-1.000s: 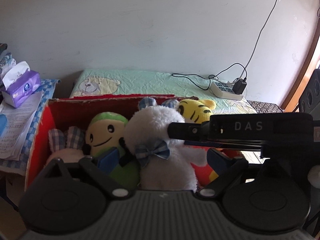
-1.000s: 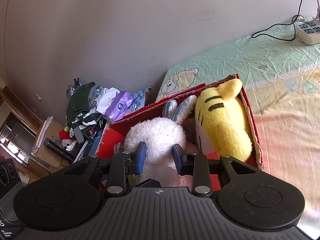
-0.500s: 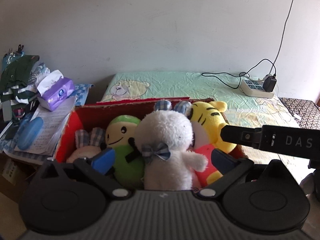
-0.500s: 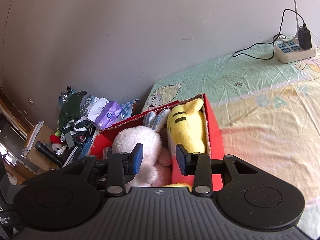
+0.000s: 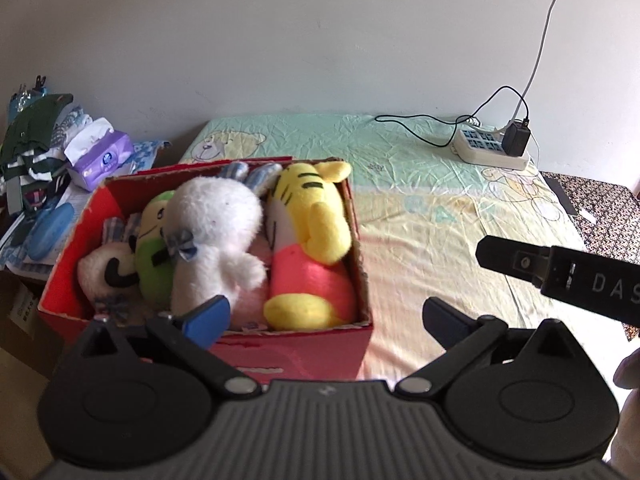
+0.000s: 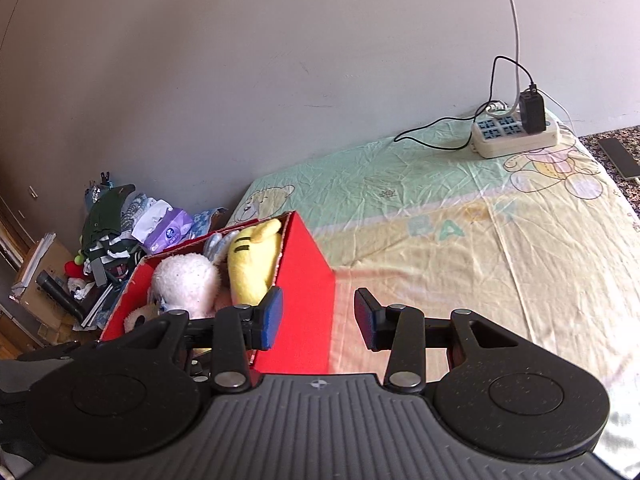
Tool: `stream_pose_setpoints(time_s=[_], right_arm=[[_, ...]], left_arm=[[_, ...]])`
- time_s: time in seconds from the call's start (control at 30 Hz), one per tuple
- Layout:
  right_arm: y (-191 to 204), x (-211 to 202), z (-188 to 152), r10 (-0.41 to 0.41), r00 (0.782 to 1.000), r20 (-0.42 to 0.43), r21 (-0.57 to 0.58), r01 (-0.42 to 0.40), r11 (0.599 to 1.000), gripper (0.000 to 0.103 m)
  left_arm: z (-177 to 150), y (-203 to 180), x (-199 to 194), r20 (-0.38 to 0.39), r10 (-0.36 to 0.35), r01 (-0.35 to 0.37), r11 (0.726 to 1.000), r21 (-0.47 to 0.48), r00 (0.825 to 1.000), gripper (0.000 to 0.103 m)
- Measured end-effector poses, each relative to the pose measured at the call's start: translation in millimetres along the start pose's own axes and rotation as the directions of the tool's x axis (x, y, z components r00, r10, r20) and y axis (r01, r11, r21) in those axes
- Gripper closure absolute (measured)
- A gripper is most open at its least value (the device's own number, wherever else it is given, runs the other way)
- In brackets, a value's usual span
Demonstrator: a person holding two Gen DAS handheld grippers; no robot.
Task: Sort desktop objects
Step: 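Withdraw the right gripper back from the red box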
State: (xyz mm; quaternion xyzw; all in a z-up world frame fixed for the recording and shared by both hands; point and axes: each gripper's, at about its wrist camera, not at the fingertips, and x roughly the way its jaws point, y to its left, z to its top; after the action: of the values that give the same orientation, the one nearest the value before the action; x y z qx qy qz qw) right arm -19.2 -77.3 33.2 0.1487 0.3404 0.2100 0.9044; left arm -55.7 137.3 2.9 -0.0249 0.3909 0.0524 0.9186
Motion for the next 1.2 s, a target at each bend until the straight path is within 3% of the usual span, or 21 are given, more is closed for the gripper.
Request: stream_pose_setpoints(time_s=[0.33, 0.6, 0.87, 1.2], right_arm=[[-33.3, -18.8, -8.9, -0.096, 0.995, -0.037, -0.057, 0.094, 0.994, 0.057], [-54.0, -20.7, -19.9, -0.152, 0.985, -0.084, -0.059, 0.147, 0.987, 0.055], [-43.1, -8.0, -32.8, -0.157, 0.977, -0.142, -0.087, 0.145, 0.986, 0.055], [8.6, 12.7, -45.4, -0.178, 0.971, -0.161, -0.114, 0.161, 0.98, 0.055]], left_arm=[[-12.4, -52.9, 13.1, -0.078, 0.058, -0.056, 0.998, 0.017, 0.995, 0.001], [-23.1, -65.6, 21.0, -0.13, 0.101, -0.1, 0.995, 0.008, 0.986, 0.001], [-31.1, -44.7, 24.0, -0.173, 0.143, -0.148, 0.989, -0.018, 0.974, 0.001], [-29.3, 14.1, 17.9, -0.182, 0.15, -0.155, 0.988, -0.013, 0.972, 0.001]])
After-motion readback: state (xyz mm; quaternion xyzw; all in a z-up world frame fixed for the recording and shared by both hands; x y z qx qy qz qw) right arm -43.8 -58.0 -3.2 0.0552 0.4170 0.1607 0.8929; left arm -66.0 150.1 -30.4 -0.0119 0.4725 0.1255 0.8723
